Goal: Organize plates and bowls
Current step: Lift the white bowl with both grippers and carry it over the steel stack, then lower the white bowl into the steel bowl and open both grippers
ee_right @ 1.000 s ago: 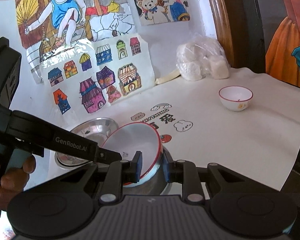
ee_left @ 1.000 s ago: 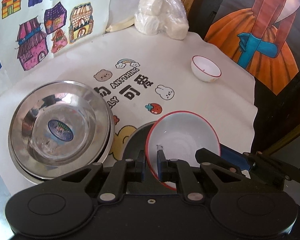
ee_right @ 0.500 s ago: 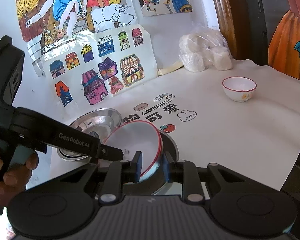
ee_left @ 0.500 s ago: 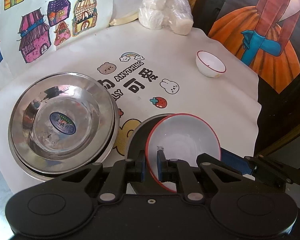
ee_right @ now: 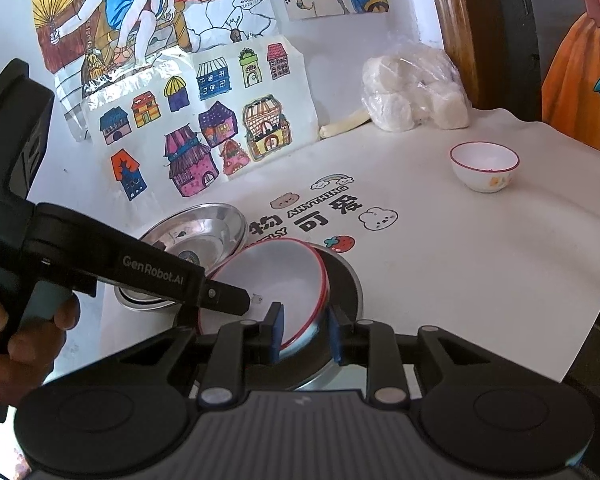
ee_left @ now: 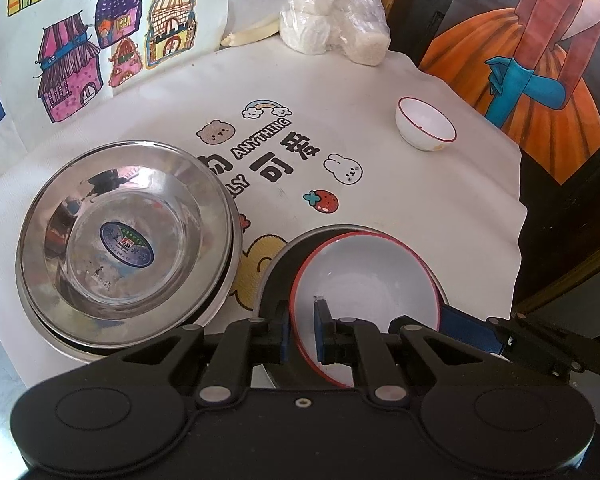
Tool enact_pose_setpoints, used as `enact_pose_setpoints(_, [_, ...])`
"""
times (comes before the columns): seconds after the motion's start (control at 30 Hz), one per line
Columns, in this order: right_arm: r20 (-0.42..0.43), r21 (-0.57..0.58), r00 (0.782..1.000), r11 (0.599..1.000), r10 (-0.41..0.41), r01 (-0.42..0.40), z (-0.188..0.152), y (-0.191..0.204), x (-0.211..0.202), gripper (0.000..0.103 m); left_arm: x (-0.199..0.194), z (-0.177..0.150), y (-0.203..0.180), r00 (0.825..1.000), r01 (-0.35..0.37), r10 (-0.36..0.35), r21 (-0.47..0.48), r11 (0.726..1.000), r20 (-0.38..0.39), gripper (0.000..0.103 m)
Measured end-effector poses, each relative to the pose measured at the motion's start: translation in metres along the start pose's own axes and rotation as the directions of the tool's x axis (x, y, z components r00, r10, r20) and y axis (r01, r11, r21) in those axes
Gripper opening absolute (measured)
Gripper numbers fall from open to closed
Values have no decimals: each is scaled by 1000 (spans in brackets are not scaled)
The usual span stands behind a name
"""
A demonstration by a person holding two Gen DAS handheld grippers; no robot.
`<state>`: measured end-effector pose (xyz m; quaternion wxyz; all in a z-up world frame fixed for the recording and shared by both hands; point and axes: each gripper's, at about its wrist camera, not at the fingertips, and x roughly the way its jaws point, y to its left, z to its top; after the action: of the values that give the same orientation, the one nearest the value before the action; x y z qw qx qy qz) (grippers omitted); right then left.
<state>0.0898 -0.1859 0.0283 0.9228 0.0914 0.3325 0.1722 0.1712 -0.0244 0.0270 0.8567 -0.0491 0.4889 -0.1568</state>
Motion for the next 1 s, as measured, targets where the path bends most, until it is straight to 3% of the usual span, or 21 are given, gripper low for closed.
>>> enact_pose_setpoints(0.9, [37, 3, 999, 1000, 22, -22, 0, -1, -9, 38, -9, 6, 0, 999, 13, -13, -15, 1000, 32, 20])
enact_pose_setpoints(1.0, [46, 11, 999, 1000, 25, -26, 0, -4, -10, 47, -11, 9, 0, 999, 12, -11, -11, 1000, 42, 29])
